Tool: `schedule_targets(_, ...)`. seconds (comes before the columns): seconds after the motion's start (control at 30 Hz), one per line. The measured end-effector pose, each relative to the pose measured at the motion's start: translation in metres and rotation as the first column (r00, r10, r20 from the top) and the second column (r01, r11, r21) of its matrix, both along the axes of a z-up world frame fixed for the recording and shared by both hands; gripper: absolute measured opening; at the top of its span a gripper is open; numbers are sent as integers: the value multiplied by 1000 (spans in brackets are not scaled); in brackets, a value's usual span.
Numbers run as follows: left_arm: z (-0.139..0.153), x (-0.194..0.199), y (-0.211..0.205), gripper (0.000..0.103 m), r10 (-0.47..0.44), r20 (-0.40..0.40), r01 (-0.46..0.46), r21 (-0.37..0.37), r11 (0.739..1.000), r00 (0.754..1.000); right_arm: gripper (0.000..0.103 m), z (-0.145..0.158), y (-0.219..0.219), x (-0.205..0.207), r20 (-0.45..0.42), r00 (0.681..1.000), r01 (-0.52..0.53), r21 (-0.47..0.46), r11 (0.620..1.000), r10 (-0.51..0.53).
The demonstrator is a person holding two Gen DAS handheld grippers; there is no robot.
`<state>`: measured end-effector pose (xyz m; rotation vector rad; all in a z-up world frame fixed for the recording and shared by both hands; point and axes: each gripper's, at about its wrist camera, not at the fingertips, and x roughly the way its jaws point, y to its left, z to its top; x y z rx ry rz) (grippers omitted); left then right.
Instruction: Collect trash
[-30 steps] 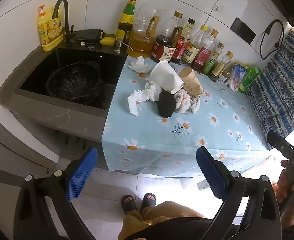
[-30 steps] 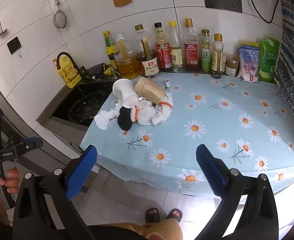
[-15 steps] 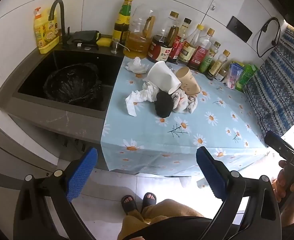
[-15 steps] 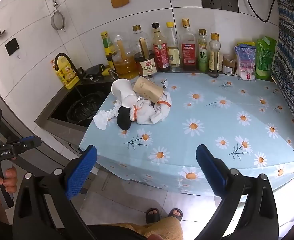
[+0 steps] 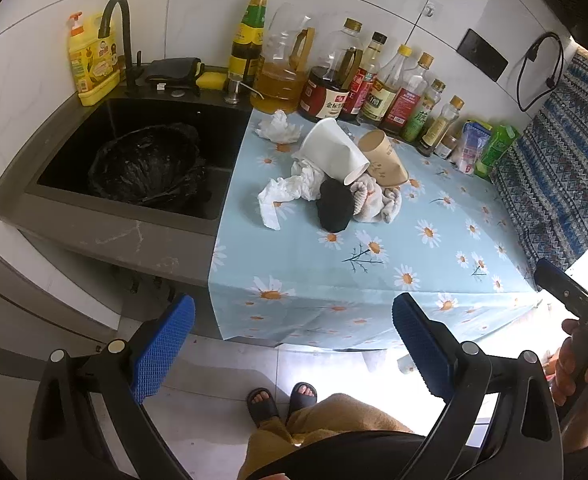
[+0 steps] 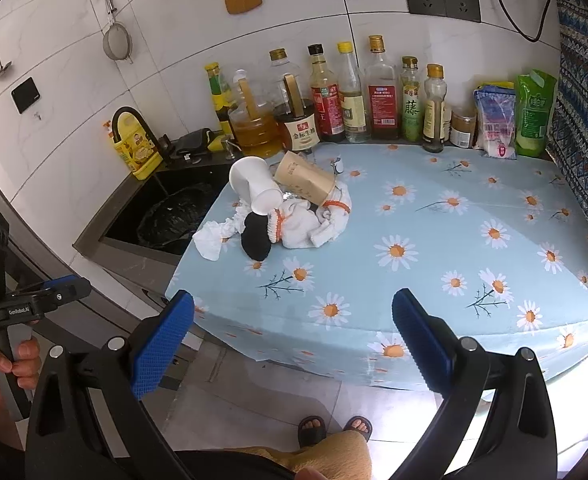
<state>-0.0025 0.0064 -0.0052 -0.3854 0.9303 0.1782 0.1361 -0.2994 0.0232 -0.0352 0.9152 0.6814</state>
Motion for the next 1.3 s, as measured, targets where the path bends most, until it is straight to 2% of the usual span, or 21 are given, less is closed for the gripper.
schedule_targets(0.87,4,4,-2,96,-5,-1,5,0,1000,1000,98,-4,-5,4,-9,1000,17,17,1000,-16)
schedule_targets(1.3,7,8,-12,96,-43,-24,43,11,999,999,98,5,-4,1,-2,1000,-20,14,1000,20)
